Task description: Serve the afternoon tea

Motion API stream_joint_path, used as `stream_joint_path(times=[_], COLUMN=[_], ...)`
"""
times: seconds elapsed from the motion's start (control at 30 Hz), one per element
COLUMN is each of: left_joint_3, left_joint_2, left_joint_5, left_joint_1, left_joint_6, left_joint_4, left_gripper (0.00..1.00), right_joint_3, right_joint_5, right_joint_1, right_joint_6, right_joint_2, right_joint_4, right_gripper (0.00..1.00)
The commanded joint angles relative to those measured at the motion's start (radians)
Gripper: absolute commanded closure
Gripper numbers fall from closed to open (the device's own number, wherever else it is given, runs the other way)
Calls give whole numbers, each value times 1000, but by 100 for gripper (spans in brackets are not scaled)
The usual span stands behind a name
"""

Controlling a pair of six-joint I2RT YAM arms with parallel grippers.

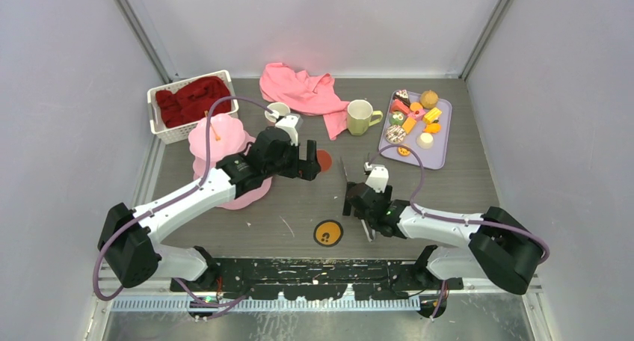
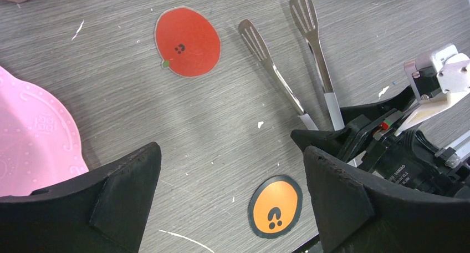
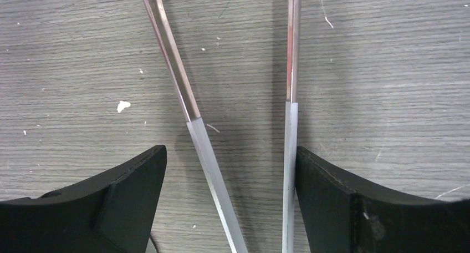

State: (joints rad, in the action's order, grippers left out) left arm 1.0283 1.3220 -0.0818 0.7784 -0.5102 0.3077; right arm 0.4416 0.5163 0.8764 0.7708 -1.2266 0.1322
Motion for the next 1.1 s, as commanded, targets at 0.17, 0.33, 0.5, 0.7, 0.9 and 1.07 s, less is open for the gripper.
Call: stream_joint_path(times=[0.17, 0.33, 0.5, 0.7, 0.9, 1.07], left_joint_3=[41, 42, 42, 49, 37, 35], left_joint_2=[-18, -18, -17, -6, -15, -17], left_joint_5=[0, 5, 6, 18, 10, 5], left_joint_1=[-2, -1, -2, -2, -1, -2], left_joint_6=[21, 19, 19, 16, 16, 15], left_joint_4=[-14, -15, -19, -25, -23, -24], left_gripper=[1, 1, 1, 1, 1, 1], right_joint_3=[50, 73, 63, 73, 61, 80], right_joint_5=[101, 138, 156, 159, 146, 138], right_joint_1=[44, 55, 55, 56, 65, 67], right_joint_6=[106, 139, 176, 172, 160, 91], right_joint_2=[-87, -130, -134, -178, -190, -172], right_joint_4=[143, 194, 205, 196, 164, 163], right_gripper=[16, 15, 15, 21, 43, 75])
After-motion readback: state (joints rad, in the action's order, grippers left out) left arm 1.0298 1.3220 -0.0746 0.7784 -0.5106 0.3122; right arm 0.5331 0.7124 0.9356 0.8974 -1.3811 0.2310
